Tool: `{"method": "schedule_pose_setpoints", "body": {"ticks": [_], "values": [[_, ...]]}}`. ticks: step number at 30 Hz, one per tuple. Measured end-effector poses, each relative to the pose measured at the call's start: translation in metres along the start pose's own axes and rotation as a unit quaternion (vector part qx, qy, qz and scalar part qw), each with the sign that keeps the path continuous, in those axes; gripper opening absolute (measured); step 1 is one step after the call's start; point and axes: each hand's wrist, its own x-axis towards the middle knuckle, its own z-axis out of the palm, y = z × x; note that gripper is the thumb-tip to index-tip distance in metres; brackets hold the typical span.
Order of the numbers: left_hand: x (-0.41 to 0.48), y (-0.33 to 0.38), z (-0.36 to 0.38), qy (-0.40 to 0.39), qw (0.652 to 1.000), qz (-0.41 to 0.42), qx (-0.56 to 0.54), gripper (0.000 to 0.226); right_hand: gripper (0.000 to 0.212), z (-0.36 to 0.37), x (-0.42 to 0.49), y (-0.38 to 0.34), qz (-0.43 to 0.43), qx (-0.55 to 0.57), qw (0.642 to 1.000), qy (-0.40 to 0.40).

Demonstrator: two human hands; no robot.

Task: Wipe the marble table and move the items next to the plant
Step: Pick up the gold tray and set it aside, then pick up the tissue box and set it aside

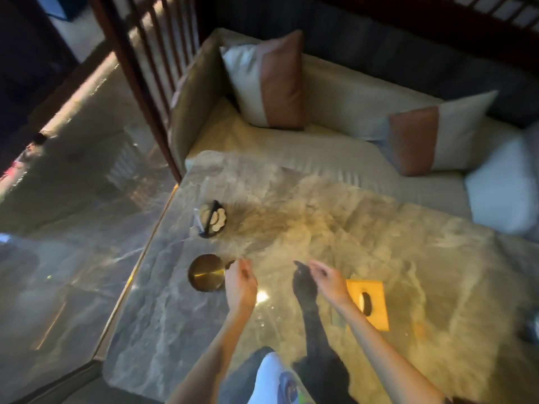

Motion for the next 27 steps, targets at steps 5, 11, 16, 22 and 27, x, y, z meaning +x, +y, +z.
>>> {"method": "schedule_pose_setpoints", "body": {"ticks": [5,11,16,22,27], "values": [[-0.031,0.041,0.089,-0.222,0.971,-0.009,0.089,0.027,0.036,-0.099,-0.023,0.106,0.128,0.074,0.982,0.117],[-0.098,0.06,0.152,-0.374,0.922,-0.09,0.053,0.043,0.051,-0.12,-0.056,0.134,0.242,0.179,0.951,0.07],[-0.126,0.069,0.161,-0.413,0.9,-0.127,-0.052,0.067,0.04,-0.103,-0.058,0.128,0.236,0.232,0.943,0.05],[-0.125,0.021,0.103,-0.296,0.937,-0.044,-0.181,0.035,0.049,-0.058,-0.057,0.097,0.139,0.155,0.978,-0.019],[-0.121,-0.035,0.038,-0.21,0.957,-0.121,-0.157,0.059,0.057,0.019,-0.06,0.063,0.089,0.122,0.982,-0.11]]}}
